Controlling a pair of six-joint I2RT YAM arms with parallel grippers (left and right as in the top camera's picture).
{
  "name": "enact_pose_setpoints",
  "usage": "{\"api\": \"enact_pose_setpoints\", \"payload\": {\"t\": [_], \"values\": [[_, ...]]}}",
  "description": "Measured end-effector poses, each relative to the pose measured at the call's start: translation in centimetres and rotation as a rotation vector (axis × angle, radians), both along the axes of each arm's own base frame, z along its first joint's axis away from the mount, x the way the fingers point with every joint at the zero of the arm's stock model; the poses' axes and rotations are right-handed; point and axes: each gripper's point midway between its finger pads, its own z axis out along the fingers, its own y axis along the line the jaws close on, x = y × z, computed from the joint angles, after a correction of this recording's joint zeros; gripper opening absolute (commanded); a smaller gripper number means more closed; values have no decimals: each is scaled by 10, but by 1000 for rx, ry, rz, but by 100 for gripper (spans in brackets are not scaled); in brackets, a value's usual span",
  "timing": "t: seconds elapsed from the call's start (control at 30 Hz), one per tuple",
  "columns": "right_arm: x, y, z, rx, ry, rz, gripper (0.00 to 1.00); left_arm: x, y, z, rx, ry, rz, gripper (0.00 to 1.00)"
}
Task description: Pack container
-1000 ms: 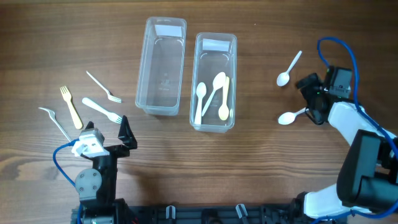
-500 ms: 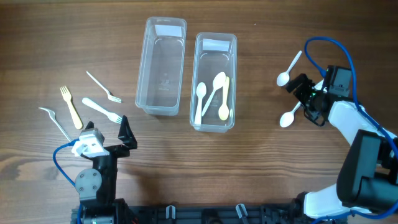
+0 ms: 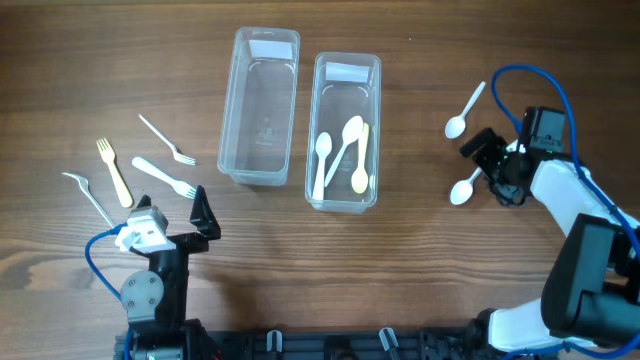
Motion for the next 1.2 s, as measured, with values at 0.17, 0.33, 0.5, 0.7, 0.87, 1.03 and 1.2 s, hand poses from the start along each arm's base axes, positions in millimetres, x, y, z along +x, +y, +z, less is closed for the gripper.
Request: {"api": "enact_pose_setpoints", "payload": {"t": [0.17,0.33,0.5,0.7,0.87,1.03,1.2], "values": [[-45,-18,-10,-116,201,-47,99,0,0,0,0,0,0,100],[-50,-24,-13,-160,220,-44,99,0,0,0,0,0,0,100],[-41,-23,-12,-177,186,-18,88,0,0,0,0,0,0,100],[-30,3,-11,-171,151,15,57,0,0,0,0,0,0,100],[-27,29,-13,-130,145,11,28,0,0,0,0,0,0,100],[-27,32,-13,-107,147,-10,17,0,0,0,0,0,0,100],[-31,35,-14,-87,161,-14,4,0,0,0,0,0,0,100]]}}
